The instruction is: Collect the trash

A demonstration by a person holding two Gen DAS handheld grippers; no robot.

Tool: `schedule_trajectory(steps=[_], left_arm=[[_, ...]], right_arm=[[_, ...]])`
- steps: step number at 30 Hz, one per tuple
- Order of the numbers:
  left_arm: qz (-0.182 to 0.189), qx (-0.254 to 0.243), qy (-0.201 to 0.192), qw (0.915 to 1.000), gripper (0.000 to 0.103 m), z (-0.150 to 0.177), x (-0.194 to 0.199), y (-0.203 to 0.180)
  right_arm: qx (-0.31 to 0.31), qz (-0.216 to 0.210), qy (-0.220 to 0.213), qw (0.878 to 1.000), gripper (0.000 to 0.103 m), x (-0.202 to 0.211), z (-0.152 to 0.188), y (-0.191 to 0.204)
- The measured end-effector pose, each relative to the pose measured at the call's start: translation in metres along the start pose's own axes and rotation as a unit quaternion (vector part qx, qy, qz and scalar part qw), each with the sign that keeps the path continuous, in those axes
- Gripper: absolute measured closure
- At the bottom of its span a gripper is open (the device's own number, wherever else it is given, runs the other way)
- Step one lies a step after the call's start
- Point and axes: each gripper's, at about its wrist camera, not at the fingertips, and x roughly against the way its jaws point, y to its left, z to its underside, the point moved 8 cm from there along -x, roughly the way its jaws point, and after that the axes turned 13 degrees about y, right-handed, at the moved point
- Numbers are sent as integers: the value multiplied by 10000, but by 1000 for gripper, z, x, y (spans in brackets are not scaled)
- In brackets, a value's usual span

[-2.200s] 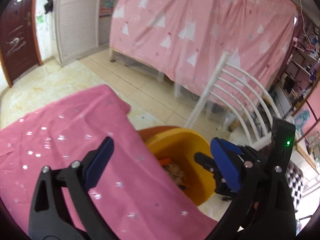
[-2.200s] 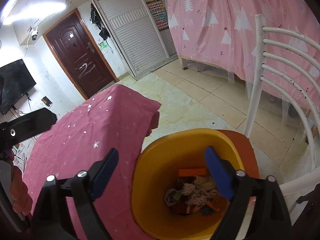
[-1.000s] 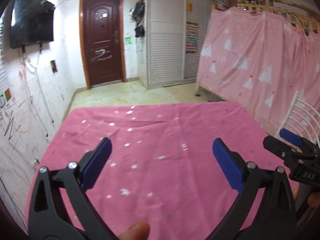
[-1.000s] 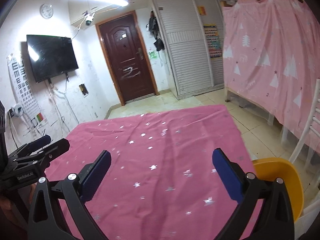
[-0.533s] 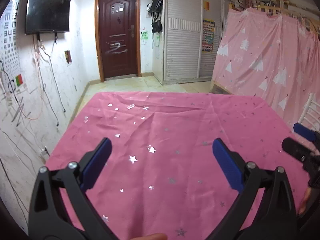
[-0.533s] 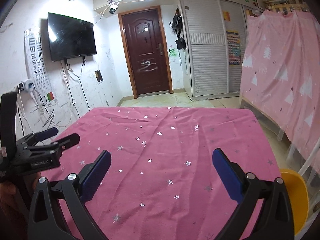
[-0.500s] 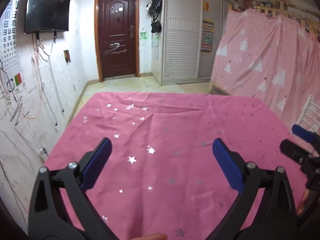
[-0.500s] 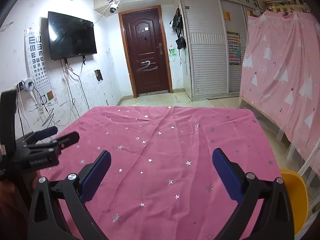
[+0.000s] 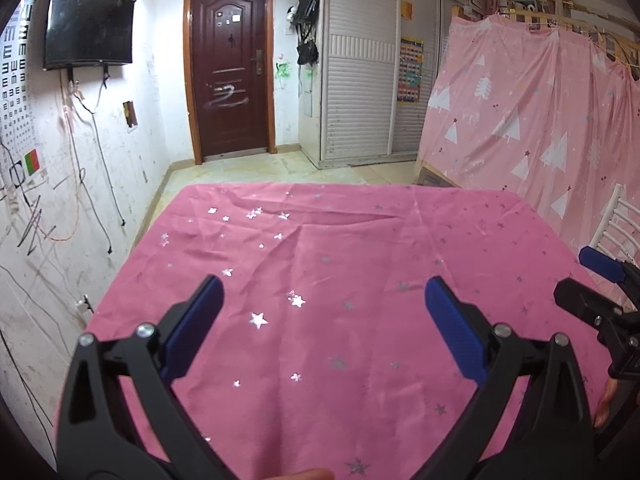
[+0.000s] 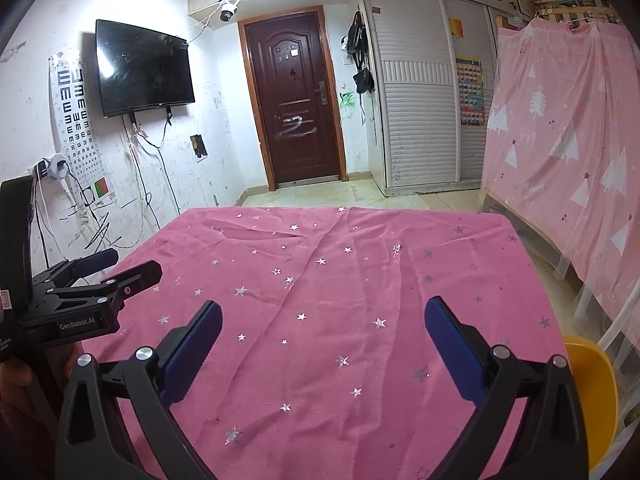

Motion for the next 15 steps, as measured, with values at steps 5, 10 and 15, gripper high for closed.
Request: schedule_trajectory(steps=[5,10,15], left_arm=[[-4,-1,0,10000,6,0,0,0],[-11,1,0,10000,6,0,0,0],[26,28,15,10000,6,2,-1,1]], right_arm=[[-3,1,4,10000,9,0,1,-1],[-15,8,7,10000,9,-1,1,2],[-29,6,10,10000,9,-1,0,1]])
